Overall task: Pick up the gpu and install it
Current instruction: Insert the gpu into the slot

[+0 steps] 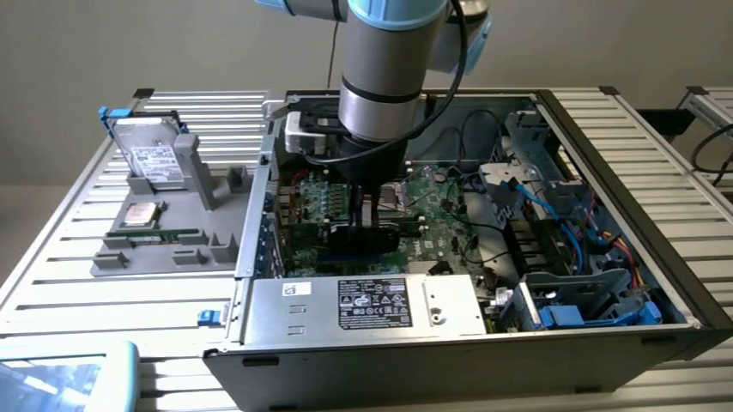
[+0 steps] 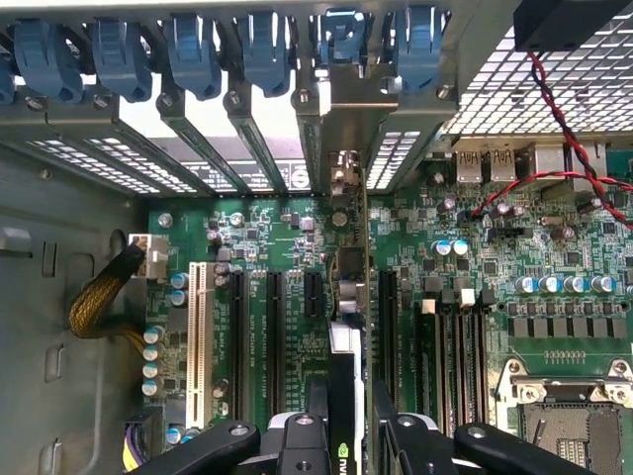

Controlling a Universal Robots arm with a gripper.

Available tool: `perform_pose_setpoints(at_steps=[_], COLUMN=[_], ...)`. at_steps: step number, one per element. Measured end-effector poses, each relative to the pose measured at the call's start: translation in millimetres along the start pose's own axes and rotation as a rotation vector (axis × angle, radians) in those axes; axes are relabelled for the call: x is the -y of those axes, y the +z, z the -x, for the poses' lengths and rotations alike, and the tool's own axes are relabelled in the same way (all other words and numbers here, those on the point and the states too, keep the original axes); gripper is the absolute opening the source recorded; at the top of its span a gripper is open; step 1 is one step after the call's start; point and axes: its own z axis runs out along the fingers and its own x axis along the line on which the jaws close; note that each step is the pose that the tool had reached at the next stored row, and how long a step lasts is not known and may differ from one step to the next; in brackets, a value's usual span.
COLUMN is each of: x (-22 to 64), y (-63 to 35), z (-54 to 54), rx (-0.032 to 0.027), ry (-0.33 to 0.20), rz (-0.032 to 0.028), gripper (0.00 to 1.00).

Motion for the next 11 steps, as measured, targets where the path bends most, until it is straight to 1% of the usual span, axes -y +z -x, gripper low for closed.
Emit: perform_pose_setpoints(at_steps=[11], x=[1.1], y=[-0.1], z=[-0.1], rx=[-0.0011], ry=[-0.011], rz=[-0.0004], gripper=[0.27])
